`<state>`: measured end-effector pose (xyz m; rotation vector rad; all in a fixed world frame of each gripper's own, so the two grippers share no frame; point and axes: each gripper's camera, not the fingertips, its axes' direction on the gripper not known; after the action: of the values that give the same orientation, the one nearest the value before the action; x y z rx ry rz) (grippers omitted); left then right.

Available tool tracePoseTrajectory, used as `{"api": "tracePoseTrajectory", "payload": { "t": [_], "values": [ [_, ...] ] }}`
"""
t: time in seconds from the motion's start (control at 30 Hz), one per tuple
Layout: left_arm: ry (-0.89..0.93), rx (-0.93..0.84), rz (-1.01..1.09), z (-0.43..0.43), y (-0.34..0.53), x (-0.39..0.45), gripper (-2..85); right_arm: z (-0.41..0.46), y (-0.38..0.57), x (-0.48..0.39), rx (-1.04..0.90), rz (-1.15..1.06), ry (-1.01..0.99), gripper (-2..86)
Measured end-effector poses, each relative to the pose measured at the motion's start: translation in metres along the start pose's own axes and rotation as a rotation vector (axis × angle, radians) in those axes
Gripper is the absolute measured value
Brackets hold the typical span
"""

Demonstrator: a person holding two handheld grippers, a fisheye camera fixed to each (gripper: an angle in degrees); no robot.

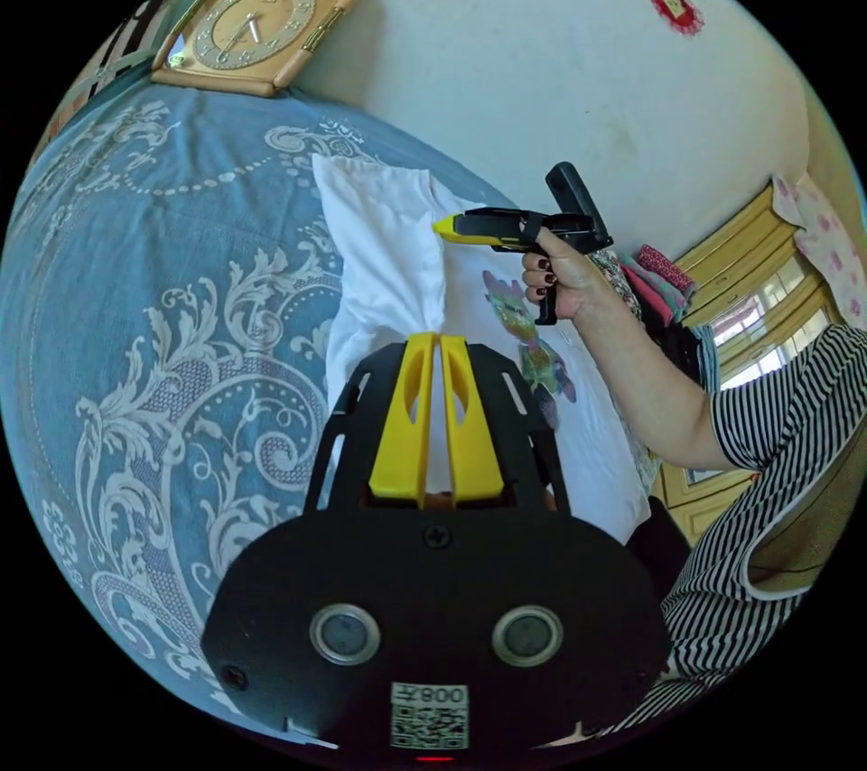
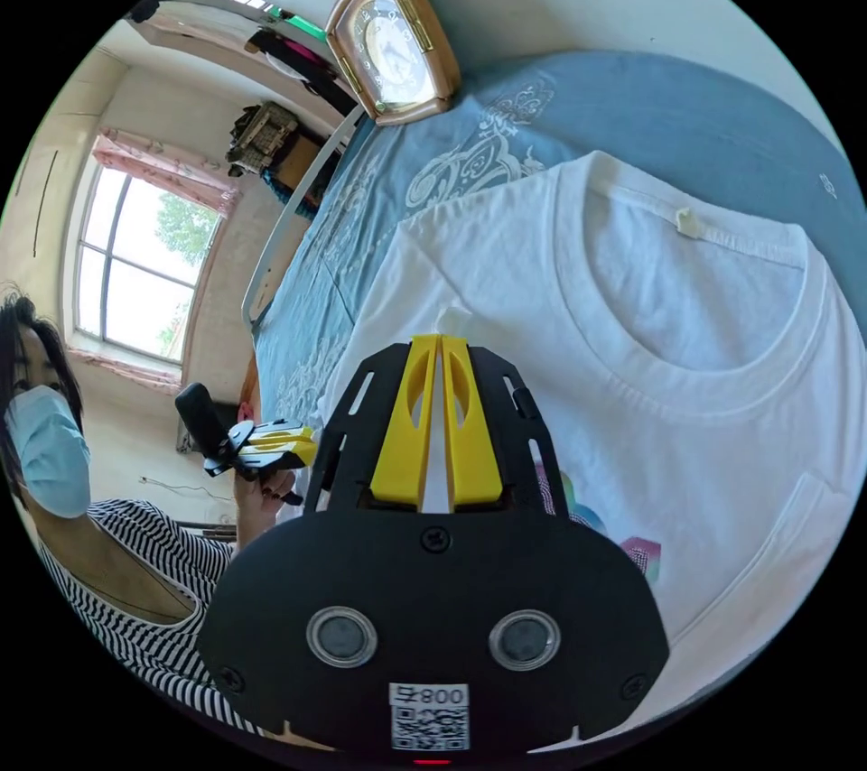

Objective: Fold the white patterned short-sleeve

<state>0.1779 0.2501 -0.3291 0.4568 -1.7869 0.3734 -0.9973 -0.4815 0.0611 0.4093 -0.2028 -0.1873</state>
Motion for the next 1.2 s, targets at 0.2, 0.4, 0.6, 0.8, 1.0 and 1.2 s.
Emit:
{"api": "tracePoseTrajectory", "payload": {
  "t": [0.2,0.4,0.6,0.8,1.0,1.2],
  "values": [
    [0.026,-0.100,-0.012,0.010,-0.018,0.006,2.3,0.004,0.018,0.020,-0.021,0.045,0.056,0.8],
    [0.109,0.000,-0.015,-0.006,-0.025,0.011,2.1,-0.006,0.037,0.022,0.032,0.088,0.064,-0.1],
    [0.006,0.088,-0.111,-0.018,-0.026,0.011,1.0,0.022,0.007,-0.054,0.034,-0.105,0.100,0.0],
    [-0.136,-0.025,-0.143,-0.008,-0.033,0.022,0.3,0.096,-0.054,-0.117,-0.077,-0.249,0.242,0.1],
    [-0.143,0.005,-0.172,-0.015,-0.026,0.028,0.2,0.113,-0.069,-0.121,-0.111,-0.229,0.241,0.1],
    [-0.141,0.094,-0.202,-0.029,-0.012,0.031,0.2,0.082,-0.036,-0.149,-0.016,-0.275,0.282,0.1]
  ]
}}
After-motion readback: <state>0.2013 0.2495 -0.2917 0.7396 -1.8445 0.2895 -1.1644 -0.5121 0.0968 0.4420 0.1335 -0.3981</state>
